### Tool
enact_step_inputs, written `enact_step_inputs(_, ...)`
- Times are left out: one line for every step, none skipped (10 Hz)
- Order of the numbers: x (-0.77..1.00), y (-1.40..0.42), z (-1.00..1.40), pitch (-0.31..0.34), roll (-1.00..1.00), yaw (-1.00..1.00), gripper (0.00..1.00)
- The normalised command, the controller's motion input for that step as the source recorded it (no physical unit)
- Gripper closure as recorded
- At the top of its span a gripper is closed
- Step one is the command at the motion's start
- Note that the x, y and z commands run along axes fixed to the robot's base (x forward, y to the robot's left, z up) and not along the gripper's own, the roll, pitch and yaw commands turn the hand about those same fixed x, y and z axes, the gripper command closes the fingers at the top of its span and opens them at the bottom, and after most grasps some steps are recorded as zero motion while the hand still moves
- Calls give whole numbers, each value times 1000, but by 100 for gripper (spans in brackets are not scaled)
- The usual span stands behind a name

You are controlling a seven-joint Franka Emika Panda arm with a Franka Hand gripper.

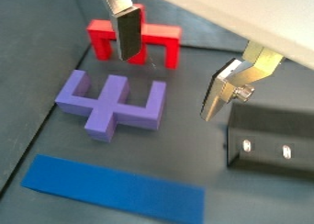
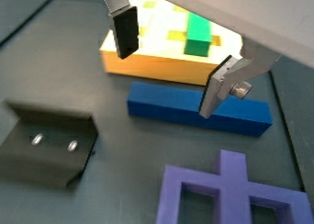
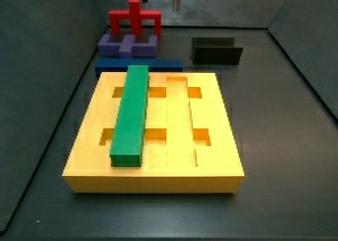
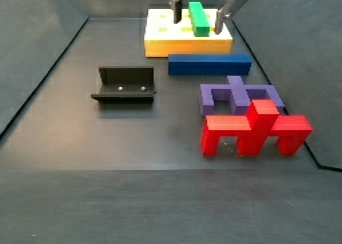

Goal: Pick up the blue object. Move up. Move to above the board. Insert the blue object.
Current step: Pick up the blue object.

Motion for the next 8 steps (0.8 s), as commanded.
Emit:
enact_step_inputs(0, -380, -226, 0, 0, -871, 0)
enact_step_inputs(0, -343, -320, 0, 0, -869, 0)
enact_step_inputs(0, -211, -306, 0, 0, -929, 0)
enact_step_inputs(-46, -129, -260, 0, 34, -940, 0)
enact_step_inputs(-306, -14, -277, 0, 111, -843, 0)
enact_step_inputs(-351, 0, -389, 0, 84, -809, 0)
enact_step_inputs(-306, 0, -463, 0, 66, -860, 0)
enact_step_inputs(-251, 0, -500, 0, 17, -906, 0)
